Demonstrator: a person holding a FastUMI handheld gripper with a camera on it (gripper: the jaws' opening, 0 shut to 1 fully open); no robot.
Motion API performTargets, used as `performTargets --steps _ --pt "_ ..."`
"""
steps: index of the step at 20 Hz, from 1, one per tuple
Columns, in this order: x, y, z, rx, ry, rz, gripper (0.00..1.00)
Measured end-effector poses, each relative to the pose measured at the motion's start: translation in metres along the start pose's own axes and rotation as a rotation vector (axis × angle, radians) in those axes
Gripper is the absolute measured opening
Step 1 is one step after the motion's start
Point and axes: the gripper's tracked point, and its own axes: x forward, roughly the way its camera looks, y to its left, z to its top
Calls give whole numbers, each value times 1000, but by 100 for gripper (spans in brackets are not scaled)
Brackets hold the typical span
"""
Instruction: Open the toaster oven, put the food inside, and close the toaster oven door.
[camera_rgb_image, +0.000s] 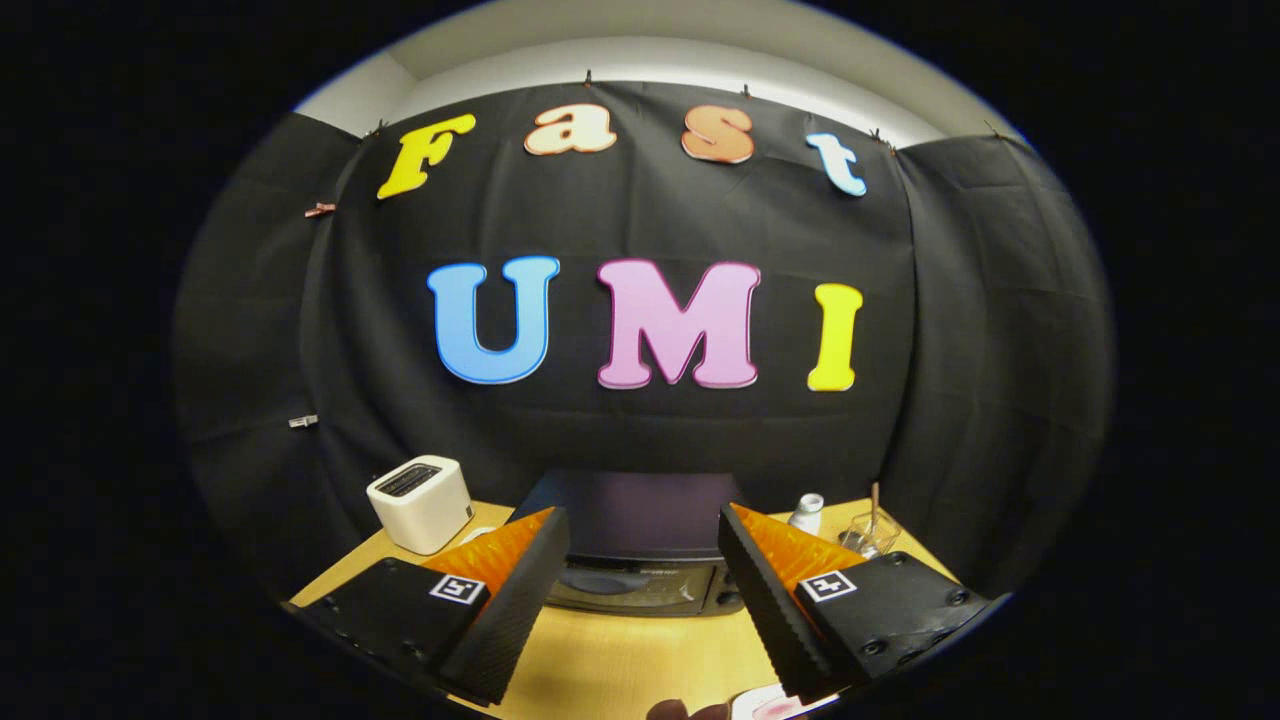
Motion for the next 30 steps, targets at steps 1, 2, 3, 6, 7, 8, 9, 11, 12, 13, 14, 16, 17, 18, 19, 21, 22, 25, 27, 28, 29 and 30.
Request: performTargets --steps 1,2,3,6,7,8,9,11,12,13,14,16,17,18,19,21,22,25,27,28,29,30 --pt "13 4 -16 15 44 -5 98" --pt "25 8 -31 33 83 -10 98" --pt "37 11 -46 37 115 -16 98" --pt "74 21 -88 15 209 -24 98" --pt "85 24 -98 19 231 -26 98" --pt "93 26 -106 31 250 -31 98" --pt "102 30 -113 55 268 -30 98" --pt "119 35 -130 85 303 -38 98" --pt "125 34 -137 87 319 -48 98" --pt "130 33 -146 91 337 -57 98" --pt "132 31 -145 84 324 -68 98" --pt "140 31 -144 95 330 -76 97" --pt "143 31 -144 96 324 -80 98" --pt "144 33 -148 83 332 -81 98" --pt "144 34 -148 52 334 -76 98" --pt "142 36 -152 7 334 -67 98" --pt "139 35 -153 9 344 -68 99" --pt "127 35 -158 9 362 -70 99" --pt "116 35 -162 15 361 -71 99" --pt "110 35 -166 15 363 -73 99" --pt "104 34 -171 16 363 -77 99" --pt "97 35 -174 15 360 -79 100"
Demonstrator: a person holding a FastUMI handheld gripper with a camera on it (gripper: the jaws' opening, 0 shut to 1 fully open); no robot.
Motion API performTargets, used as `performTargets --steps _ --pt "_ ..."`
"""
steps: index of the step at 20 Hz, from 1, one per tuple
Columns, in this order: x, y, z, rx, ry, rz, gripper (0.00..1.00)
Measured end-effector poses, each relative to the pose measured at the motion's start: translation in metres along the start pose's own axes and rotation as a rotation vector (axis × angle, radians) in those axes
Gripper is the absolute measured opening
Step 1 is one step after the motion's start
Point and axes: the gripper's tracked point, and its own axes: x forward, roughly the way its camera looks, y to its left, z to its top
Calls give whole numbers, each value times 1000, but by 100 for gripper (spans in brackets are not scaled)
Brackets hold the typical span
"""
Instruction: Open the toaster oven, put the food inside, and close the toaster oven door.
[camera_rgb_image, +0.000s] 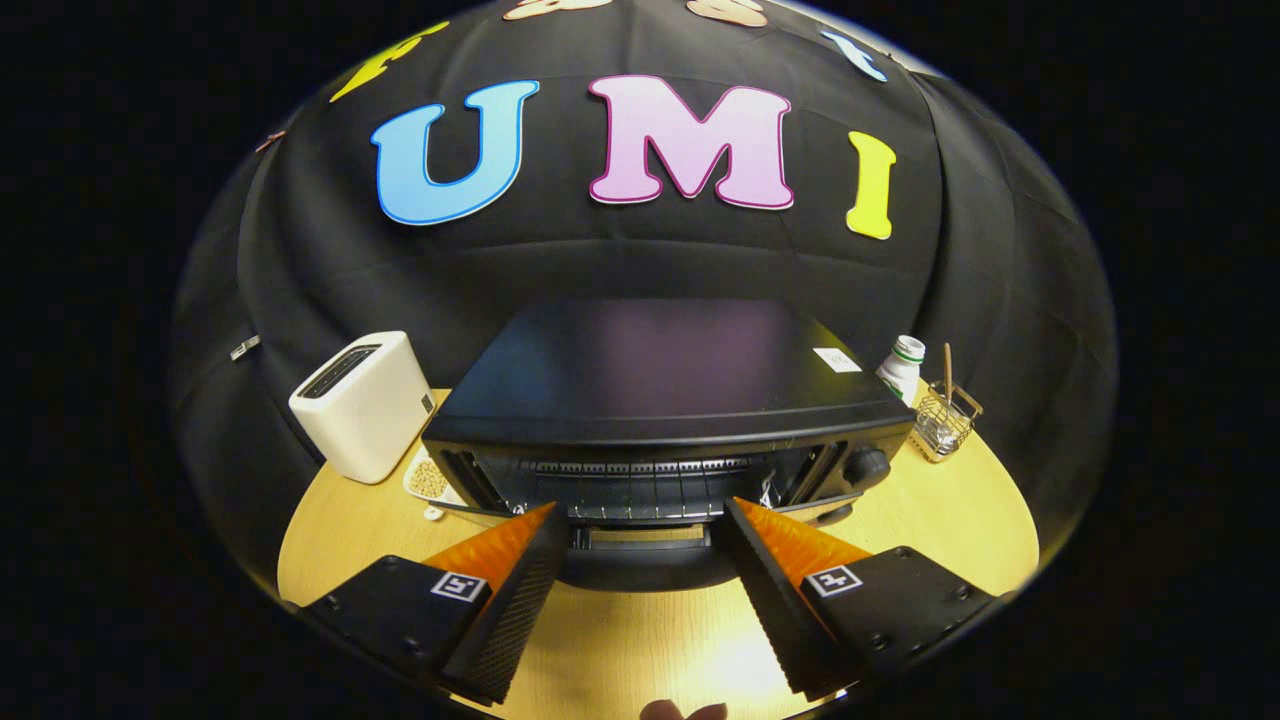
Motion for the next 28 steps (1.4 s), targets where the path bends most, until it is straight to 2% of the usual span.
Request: performTargets --steps 6,13,17,22,28 --pt "-22 -1 -39 20 26 -2 100" --pt "-33 -7 -110 -11 142 4 100" --pt "-34 -11 -136 -23 208 9 100" --pt "-45 -8 -149 -21 259 41 100" --pt "-78 -14 -126 91 270 117 100"
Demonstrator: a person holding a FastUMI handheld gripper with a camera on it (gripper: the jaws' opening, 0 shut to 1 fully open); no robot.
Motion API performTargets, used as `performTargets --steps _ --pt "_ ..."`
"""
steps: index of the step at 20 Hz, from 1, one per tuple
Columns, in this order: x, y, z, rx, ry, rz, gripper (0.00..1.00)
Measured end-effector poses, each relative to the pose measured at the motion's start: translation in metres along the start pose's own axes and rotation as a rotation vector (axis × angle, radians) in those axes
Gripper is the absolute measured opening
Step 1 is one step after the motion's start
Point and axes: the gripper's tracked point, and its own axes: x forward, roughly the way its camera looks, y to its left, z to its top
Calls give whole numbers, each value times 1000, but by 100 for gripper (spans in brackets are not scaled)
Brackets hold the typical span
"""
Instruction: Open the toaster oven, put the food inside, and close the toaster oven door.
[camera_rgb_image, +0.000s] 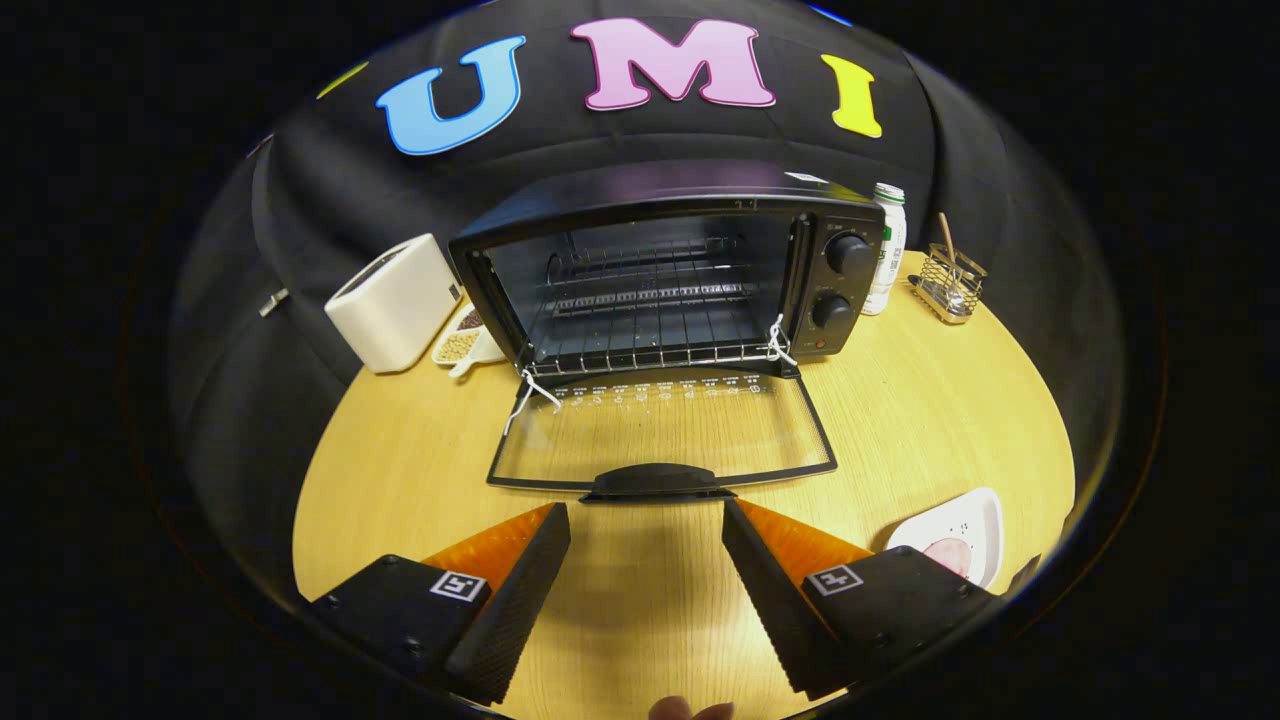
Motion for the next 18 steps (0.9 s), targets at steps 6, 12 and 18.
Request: performTargets --steps 6,12,18 --pt "-54 -46 13 2 55 101 99" --pt "-89 -130 10 -26 201 129 99" --pt "-96 -236 -21 -39 406 38 99"
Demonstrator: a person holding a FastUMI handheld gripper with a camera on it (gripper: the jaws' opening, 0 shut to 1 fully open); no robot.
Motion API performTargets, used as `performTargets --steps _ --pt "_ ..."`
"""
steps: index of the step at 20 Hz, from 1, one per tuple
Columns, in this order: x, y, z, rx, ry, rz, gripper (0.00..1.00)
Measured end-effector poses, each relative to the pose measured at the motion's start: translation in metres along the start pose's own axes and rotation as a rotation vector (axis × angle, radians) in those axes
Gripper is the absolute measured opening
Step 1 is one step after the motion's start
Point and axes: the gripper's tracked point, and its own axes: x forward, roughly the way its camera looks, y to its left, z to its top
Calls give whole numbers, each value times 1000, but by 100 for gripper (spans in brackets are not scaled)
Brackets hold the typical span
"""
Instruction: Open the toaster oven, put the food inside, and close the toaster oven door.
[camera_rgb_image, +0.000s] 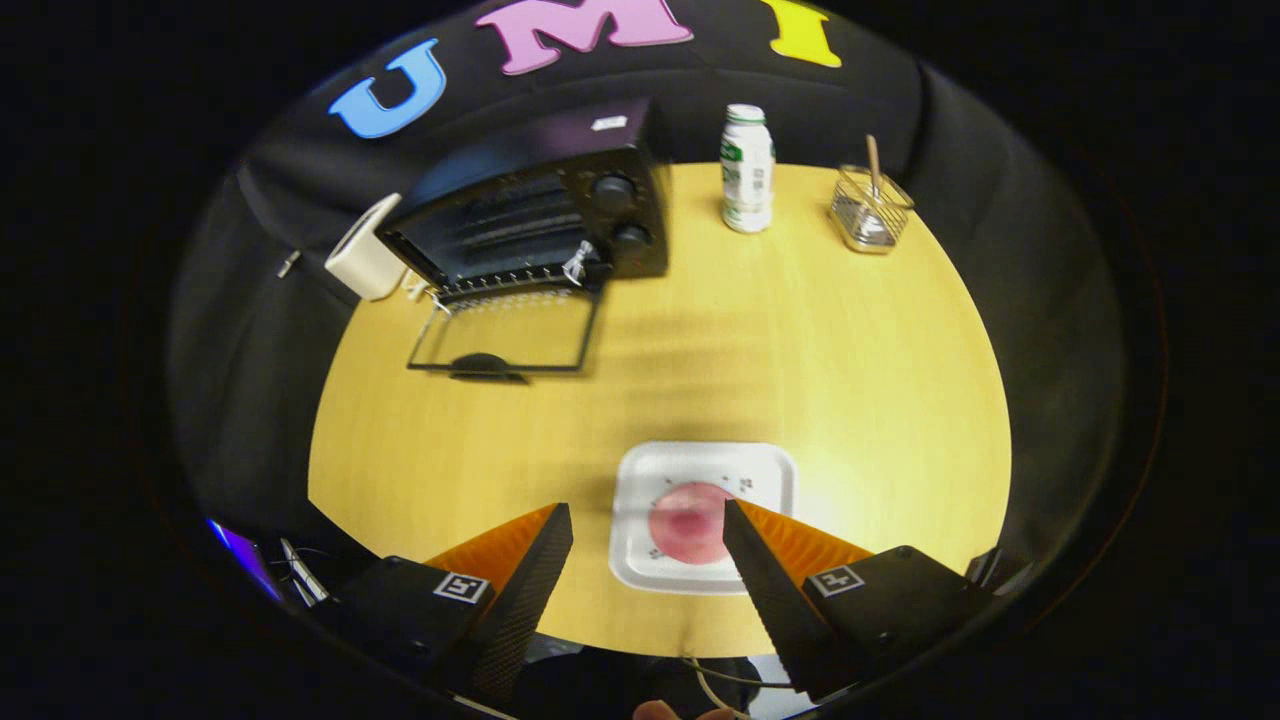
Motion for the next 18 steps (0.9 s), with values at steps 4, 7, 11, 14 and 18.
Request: performTargets --steps 4,7,11,14,18 --pt "19 -56 -18 18 93 -48 99" --pt "39 -74 -29 64 155 -32 99" --pt "69 -83 -39 73 222 -22 92" --pt "83 -89 -43 70 256 -33 72" --pt "94 -100 -52 91 296 -63 25"
